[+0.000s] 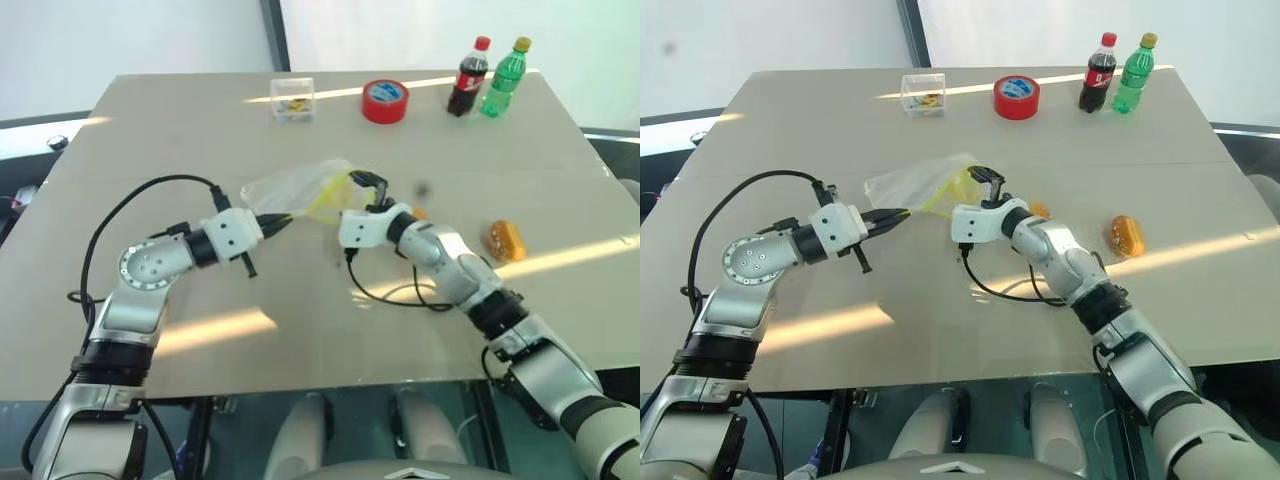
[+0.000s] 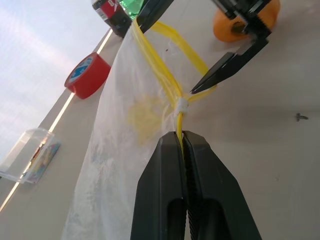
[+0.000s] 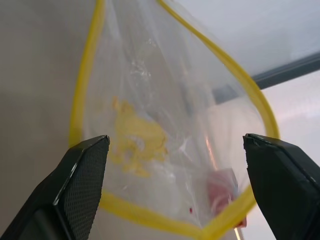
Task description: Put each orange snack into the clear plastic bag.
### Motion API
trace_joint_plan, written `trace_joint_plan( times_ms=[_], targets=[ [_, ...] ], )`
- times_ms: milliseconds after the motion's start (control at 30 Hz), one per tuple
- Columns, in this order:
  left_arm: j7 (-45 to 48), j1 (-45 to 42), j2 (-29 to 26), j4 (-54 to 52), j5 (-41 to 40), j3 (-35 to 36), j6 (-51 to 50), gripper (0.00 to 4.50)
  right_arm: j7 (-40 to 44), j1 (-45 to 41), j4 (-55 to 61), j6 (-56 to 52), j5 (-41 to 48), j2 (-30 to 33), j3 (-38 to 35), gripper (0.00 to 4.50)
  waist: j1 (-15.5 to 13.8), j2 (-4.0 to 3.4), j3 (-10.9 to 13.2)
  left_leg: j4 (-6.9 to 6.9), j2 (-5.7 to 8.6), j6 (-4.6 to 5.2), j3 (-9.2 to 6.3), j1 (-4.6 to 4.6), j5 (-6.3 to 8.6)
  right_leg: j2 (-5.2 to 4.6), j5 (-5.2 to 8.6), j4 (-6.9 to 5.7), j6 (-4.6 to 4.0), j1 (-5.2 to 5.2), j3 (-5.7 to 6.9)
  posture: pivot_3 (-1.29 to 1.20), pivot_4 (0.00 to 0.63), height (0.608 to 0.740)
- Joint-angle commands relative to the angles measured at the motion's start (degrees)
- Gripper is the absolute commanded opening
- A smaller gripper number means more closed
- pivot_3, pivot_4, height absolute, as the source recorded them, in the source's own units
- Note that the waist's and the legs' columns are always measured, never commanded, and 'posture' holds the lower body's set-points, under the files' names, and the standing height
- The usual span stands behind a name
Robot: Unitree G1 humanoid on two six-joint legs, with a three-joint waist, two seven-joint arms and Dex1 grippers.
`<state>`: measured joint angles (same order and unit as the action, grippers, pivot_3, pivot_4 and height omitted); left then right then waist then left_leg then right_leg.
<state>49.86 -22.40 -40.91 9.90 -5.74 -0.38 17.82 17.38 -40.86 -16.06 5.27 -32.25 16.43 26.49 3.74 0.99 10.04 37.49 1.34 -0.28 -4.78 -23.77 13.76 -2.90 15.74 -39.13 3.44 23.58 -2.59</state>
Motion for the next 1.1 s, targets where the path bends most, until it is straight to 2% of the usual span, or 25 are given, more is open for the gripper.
trace_joint_plan(
  times_ms=[33,133,333,467,667,767,867,900,1100],
  targets=[
    [-2.1,-1.9,1.0,0.7,0.2,1.3,0.2,0.0,6.0,4.2,13.7,-10.1,7.7,-1.0,-7.3,4.38,-0.1,0.01,0.0,0.0,0.0,0.0,-0.01,0.0,0.0,0.0,0.0,-0.01,0.0,0.0,0.0,0.0,0.15,0.74],
    [-3.0,-3.4,2.4,1.6,0.7,0.3,0.2,0.0,7.5,9.9,25.7,-28.7,15.1,-7.0,-14.8,4.38,-0.2,0.03,0.0,0.02,-0.02,0.03,-0.04,0.0,0.02,0.0,0.0,-0.06,0.0,-0.01,0.02,0.0,0.15,0.74],
    [-3.0,-4.6,3.6,2.5,0.7,0.2,0.0,0.0,6.2,16.5,35.9,-51.1,18.0,-11.2,-20.1,4.38,-0.6,0.03,0.0,0.14,0.01,0.12,-0.02,0.04,0.07,0.0,0.0,-0.24,0.0,0.0,0.0,0.0,0.15,0.74],
    [-2.5,-4.9,3.6,3.1,0.4,0.4,0.3,0.0,3.1,17.4,35.2,-56.7,19.5,-13.0,-22.0,4.38,-0.7,0.02,0.0,0.19,0.02,0.12,0.0,0.05,0.07,0.0,0.0,-0.31,0.0,0.01,-0.02,0.0,0.15,0.74],
    [-2.1,-5.1,3.6,3.4,0.3,0.6,0.5,0.0,0.5,17.7,32.5,-56.4,21.1,-12.2,-22.4,4.38,-0.7,0.03,0.0,0.21,0.03,0.12,0.0,0.06,0.07,-0.01,0.0,-0.33,0.0,0.0,-0.01,0.0,0.15,0.74],
    [-2.1,-5.1,3.6,3.4,0.2,0.8,0.5,0.0,0.3,17.3,32.2,-55.0,21.8,-11.3,-21.6,3.57,-0.7,0.03,0.0,0.21,0.02,0.12,-0.01,0.06,0.07,0.0,0.0,-0.33,0.0,0.01,-0.01,0.0,0.15,0.74],
    [-2.4,-4.9,3.7,3.1,0.2,0.8,0.1,0.0,0.3,16.9,32.3,-54.2,22.7,-10.7,-21.0,2.14,-0.7,0.03,0.0,0.21,0.02,0.12,-0.01,0.06,0.07,0.0,0.0,-0.33,0.0,0.0,-0.01,0.0,0.15,0.74],
    [-2.4,-4.8,3.8,3.0,0.2,0.8,0.1,0.0,0.4,16.8,32.4,-54.1,23.1,-10.5,-20.8,1.92,-0.7,0.03,0.0,0.21,0.02,0.12,-0.01,0.06,0.07,0.0,0.0,-0.33,0.0,0.0,-0.01,0.0,0.15,0.74],
    [-2.8,-4.3,3.8,2.5,0.3,0.9,0.0,0.0,0.7,15.5,34.0,-52.9,25.0,-10.4,-19.7,1.92,-0.6,0.03,0.0,0.21,0.02,0.12,-0.01,0.06,0.07,0.0,0.0,-0.33,0.0,0.0,-0.01,0.0,0.15,0.74]
  ],
)
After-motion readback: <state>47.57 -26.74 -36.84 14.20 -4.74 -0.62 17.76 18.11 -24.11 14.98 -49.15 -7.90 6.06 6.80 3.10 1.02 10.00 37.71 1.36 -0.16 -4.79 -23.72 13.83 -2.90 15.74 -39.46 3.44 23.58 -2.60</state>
